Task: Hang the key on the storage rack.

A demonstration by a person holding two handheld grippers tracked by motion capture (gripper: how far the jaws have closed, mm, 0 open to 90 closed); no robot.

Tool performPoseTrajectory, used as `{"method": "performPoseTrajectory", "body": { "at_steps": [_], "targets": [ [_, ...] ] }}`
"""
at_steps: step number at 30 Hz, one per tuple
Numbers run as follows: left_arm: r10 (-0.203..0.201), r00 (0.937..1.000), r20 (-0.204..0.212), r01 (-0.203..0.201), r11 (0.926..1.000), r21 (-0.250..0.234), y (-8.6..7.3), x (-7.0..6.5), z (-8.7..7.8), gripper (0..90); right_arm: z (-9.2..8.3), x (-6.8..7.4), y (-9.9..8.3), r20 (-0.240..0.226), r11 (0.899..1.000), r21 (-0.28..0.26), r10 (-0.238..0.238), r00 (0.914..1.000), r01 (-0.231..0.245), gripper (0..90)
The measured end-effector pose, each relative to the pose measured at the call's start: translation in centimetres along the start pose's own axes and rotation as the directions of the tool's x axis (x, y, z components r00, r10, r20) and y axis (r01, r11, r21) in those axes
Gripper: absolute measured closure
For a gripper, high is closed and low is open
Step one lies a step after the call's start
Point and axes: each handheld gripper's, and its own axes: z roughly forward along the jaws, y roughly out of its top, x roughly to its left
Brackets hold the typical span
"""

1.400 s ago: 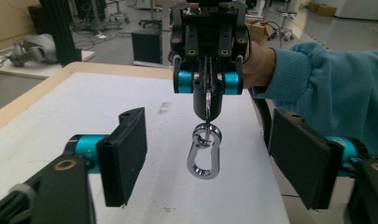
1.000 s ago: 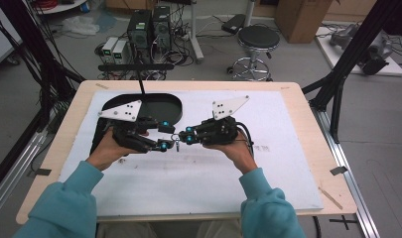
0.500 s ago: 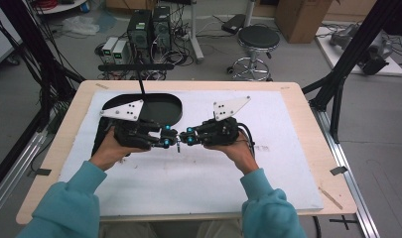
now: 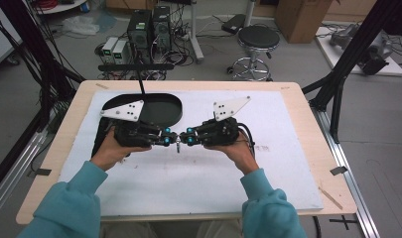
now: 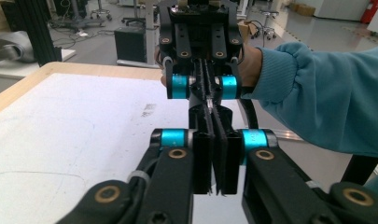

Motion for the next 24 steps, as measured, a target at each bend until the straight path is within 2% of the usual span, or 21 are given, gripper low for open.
{"method": "performPoseTrajectory", "body": {
  "at_steps": [12,14,15,16,17,18,19,20,21,22,23,24],
  "targets": [
    [0.005,0.9995,-0.030,-0.005,1.0000,-0.005,0.0,-0.5,-0.1,88.7,0.0,0.0,0.0,-0.008,1.000,-0.003,0.002,1.0000,-0.002,88.7],
    [0.008,0.9991,-0.042,-0.008,1.0000,-0.003,0.0,-0.6,-0.2,88.8,0.1,0.0,0.0,-0.002,1.000,-0.008,-0.006,1.0000,0.006,87.6],
    [0.002,0.9985,-0.055,-0.002,1.0000,0.003,0.1,-0.7,-0.3,88.9,0.1,0.0,0.0,-0.005,1.000,-0.010,-0.012,0.9999,0.012,82.8],
    [0.002,0.9985,-0.055,-0.002,1.0000,0.003,0.1,-0.7,-0.3,88.9,0.1,0.0,0.0,-0.005,1.000,-0.010,-0.012,0.9999,0.012,82.8],
    [-0.009,0.9973,-0.073,0.009,0.9999,0.012,0.1,-0.7,-0.4,89.0,0.3,0.1,0.0,0.025,0.999,-0.030,-0.016,0.9996,0.016,46.8],
    [-0.009,0.9973,-0.073,0.009,0.9999,0.012,0.1,-0.7,-0.4,89.0,0.4,0.4,0.0,0.081,1.000,-0.029,-0.009,0.9967,0.012,29.1],
    [-0.012,0.9946,-0.103,0.013,0.9999,0.009,0.2,-0.6,-0.9,89.0,0.5,0.7,0.0,0.143,1.000,-0.012,-0.016,0.9896,0.018,14.6],
    [-0.013,0.9927,-0.120,0.014,0.9999,0.008,0.3,-0.5,-1.2,89.0,0.5,1.0,-0.1,0.196,1.000,0.010,-0.020,0.9803,0.019,5.0],
    [-0.013,0.9927,-0.120,0.014,0.9999,0.008,0.3,-0.5,-1.2,89.0,0.5,1.2,-0.1,0.236,0.999,0.030,-0.026,0.9714,0.019,0.8],
    [-0.013,0.9902,-0.139,0.015,0.9998,0.016,0.5,-0.3,-1.6,89.0,0.5,1.2,-0.1,0.236,0.999,0.030,-0.026,0.9714,0.019,0.8],
    [-0.019,0.9861,-0.165,0.024,0.9994,0.025,1.0,0.2,-2.6,89.0,-0.2,1.7,-0.5,0.274,0.999,0.027,-0.028,0.9614,0.022,0.7],
    [-0.019,0.9861,-0.165,0.024,0.9994,0.025,1.0,0.2,-2.6,89.0,-0.2,1.7,-0.5,0.274,0.999,0.027,-0.028,0.9614,0.022,0.7]
  ]
}}
